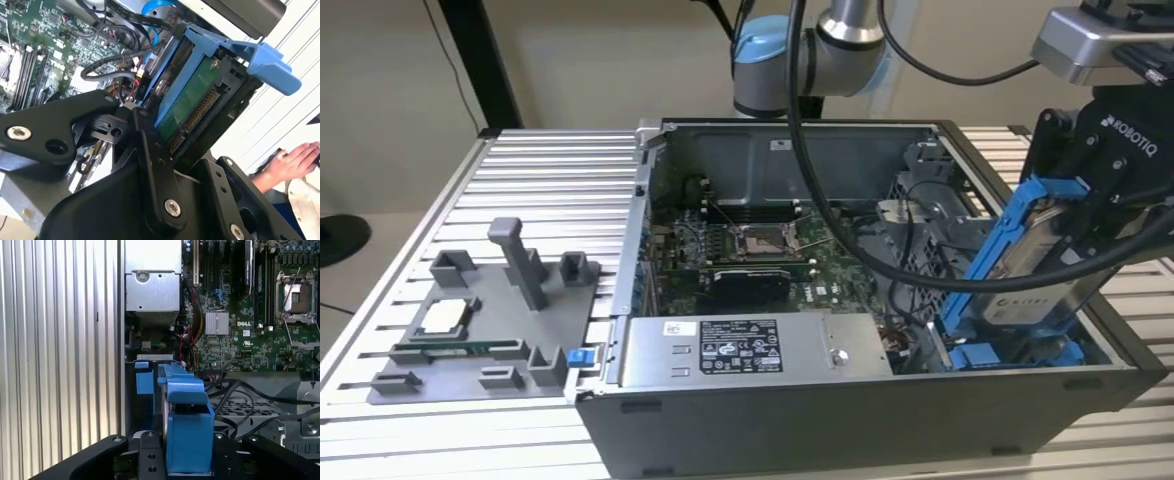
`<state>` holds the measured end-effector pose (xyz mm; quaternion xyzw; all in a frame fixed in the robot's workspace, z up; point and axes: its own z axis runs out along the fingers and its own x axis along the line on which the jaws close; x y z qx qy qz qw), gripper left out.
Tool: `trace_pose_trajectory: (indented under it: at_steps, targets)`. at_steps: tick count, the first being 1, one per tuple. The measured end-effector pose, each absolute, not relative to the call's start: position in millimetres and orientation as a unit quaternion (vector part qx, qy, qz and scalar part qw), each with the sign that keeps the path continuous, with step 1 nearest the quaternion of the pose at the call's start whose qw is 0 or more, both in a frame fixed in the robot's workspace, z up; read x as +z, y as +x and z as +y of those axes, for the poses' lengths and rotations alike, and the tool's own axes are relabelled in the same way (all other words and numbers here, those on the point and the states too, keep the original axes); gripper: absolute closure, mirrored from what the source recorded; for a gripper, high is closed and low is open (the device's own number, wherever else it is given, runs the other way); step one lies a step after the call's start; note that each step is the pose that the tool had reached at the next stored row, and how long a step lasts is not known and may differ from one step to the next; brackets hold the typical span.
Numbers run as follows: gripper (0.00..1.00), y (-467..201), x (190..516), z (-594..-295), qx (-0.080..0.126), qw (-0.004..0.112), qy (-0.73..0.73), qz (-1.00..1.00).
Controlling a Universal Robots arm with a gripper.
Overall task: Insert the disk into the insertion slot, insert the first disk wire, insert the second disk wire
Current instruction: 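Insert the disk into the insertion slot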
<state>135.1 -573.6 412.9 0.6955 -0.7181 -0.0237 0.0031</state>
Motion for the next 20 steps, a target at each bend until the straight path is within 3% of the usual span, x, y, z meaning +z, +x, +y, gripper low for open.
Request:
trace_pose_trajectory:
  at_steps: [20]
  targets:
    - [1.00, 131.0, 395.7, -573.6, -0.023, 0.003, 0.692, -0.722]
